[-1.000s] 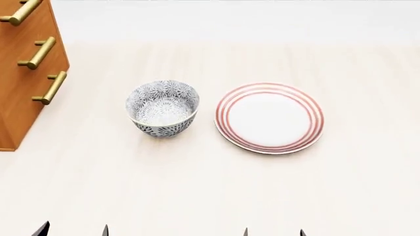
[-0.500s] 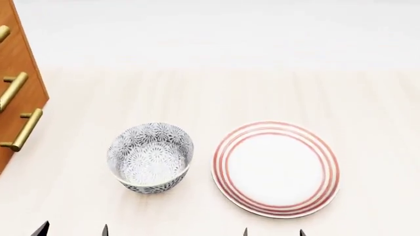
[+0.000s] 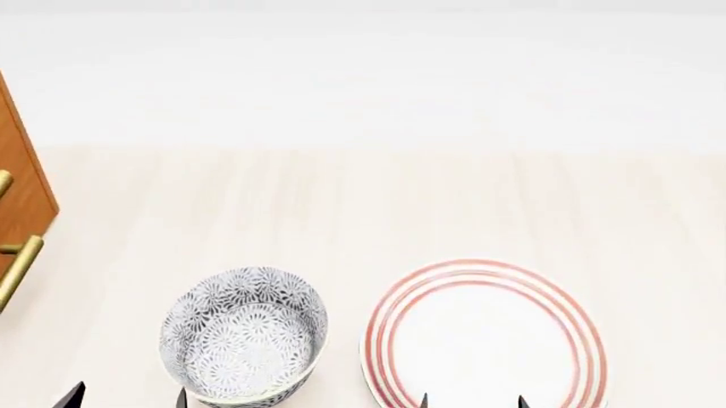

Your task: Open the top drawer of the cabinet.

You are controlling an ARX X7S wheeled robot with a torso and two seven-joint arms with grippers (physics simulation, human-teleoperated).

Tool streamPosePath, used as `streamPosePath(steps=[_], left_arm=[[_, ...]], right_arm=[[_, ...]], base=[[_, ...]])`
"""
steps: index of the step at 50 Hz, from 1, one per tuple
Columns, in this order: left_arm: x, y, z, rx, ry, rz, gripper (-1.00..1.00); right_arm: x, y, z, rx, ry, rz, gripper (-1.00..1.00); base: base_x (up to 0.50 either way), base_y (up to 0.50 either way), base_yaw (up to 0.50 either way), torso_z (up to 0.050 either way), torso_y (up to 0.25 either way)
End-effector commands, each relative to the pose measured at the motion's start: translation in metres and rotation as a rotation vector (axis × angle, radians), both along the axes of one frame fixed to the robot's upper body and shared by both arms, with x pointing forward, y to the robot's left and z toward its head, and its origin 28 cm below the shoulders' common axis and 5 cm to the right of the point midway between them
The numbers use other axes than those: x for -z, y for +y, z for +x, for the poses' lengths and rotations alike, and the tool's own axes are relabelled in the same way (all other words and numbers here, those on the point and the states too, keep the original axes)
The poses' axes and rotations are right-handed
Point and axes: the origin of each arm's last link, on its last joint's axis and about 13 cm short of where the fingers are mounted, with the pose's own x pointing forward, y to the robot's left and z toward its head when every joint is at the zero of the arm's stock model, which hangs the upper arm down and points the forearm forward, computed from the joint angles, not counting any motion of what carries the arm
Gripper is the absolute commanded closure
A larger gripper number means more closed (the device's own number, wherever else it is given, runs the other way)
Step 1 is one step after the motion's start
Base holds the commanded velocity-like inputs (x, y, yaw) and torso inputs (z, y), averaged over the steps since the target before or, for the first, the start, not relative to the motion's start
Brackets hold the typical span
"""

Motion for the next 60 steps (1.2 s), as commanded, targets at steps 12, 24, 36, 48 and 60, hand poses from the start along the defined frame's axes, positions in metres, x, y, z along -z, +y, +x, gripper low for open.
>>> streamPosePath(steps=[12,24,36,48,60], left_arm=[[-0.0005,0.0006,0.0016,-0.008,-0.005,-0.013,-1.0],[0.0,0.0005,0.0006,-0.006,-0.004,-0.013,-1.0],[0.0003,0.0005,0.0004,-0.005,-0.002,-0.014,-1.0],[0.0002,0.0005,0.0003,-0.005,-0.001,-0.012,-1.0],[-0.0002,0.003,0.0052,-0.026,0.017,0.073,-1.0]], right_arm=[[-0.0018,-0.0002,0.0015,0.003,-0.017,0.006,-1.0],[-0.0032,0.0004,-0.0007,-0.013,-0.03,0.006,-1.0],[-0.0027,0.0005,-0.0007,-0.014,-0.025,0.007,-1.0],[-0.0023,0.0006,-0.0006,-0.015,-0.024,0.007,-1.0],[-0.0007,0.0007,-0.0002,-0.012,-0.022,0.006,-1.0]], base=[[0.35,0.0,0.0,0.0,0.0],[0.0,0.3,0.0,0.0,0.0],[0.0,0.5,0.0,0.0,0.0],[0.0,0.21,0.0,0.0,0.0],[0.0,0.0,0.0,0.0,0.0]])
